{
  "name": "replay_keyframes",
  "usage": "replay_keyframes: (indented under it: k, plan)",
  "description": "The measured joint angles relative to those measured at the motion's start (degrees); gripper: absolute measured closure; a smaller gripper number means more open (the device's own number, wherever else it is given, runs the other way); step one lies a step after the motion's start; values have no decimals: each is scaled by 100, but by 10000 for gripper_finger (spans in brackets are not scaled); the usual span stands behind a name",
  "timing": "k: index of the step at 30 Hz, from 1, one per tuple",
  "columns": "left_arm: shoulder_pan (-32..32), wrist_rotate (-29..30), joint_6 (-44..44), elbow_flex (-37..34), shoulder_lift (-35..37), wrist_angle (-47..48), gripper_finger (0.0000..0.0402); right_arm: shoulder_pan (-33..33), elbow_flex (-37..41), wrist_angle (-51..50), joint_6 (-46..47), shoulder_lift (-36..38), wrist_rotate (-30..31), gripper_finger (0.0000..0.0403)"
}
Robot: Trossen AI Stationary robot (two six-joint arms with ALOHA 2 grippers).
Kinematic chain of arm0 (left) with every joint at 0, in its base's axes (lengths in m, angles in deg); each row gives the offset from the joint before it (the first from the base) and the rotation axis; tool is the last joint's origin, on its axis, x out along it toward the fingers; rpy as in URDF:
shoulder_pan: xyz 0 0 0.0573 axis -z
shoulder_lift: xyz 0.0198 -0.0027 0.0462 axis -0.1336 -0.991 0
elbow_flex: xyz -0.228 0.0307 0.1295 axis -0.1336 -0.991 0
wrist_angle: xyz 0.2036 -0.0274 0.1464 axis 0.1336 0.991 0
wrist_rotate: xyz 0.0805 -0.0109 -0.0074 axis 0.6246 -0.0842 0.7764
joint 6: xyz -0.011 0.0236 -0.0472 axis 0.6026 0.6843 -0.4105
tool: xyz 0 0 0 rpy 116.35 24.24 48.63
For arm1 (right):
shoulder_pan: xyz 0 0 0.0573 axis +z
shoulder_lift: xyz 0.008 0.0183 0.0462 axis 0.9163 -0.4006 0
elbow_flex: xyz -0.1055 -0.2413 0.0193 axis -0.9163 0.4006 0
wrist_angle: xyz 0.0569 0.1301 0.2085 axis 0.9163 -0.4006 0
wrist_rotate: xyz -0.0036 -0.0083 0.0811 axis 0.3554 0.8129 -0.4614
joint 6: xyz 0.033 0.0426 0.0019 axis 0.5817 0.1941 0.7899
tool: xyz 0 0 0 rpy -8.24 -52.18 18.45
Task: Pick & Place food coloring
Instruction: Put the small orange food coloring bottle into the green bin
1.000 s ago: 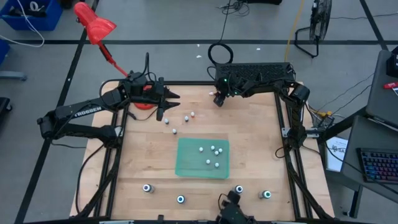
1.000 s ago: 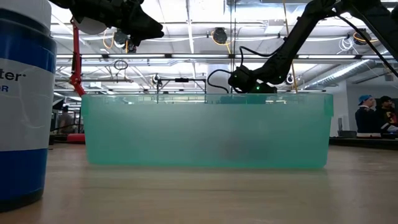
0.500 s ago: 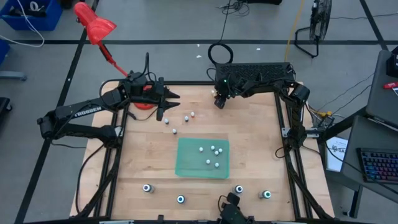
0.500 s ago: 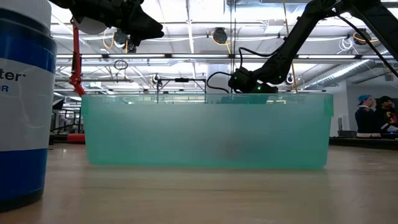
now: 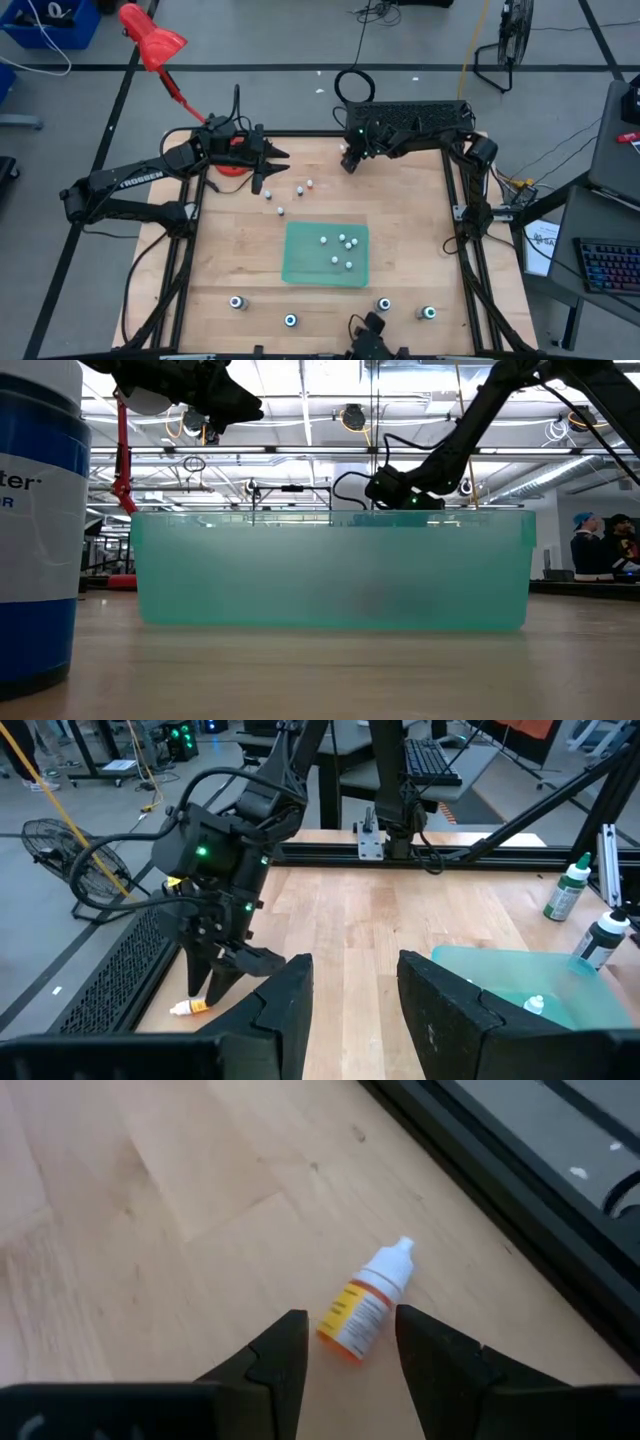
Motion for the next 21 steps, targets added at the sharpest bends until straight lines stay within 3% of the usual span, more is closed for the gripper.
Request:
replay_keyframes:
  k: [6, 21]
  plan:
    - [0, 0, 2, 0, 0, -3, 252, 177, 0, 43, 72, 0, 464, 261]
    - [0, -2, 4, 0, 0, -4, 252, 164, -93, 85, 280, -216, 560, 261]
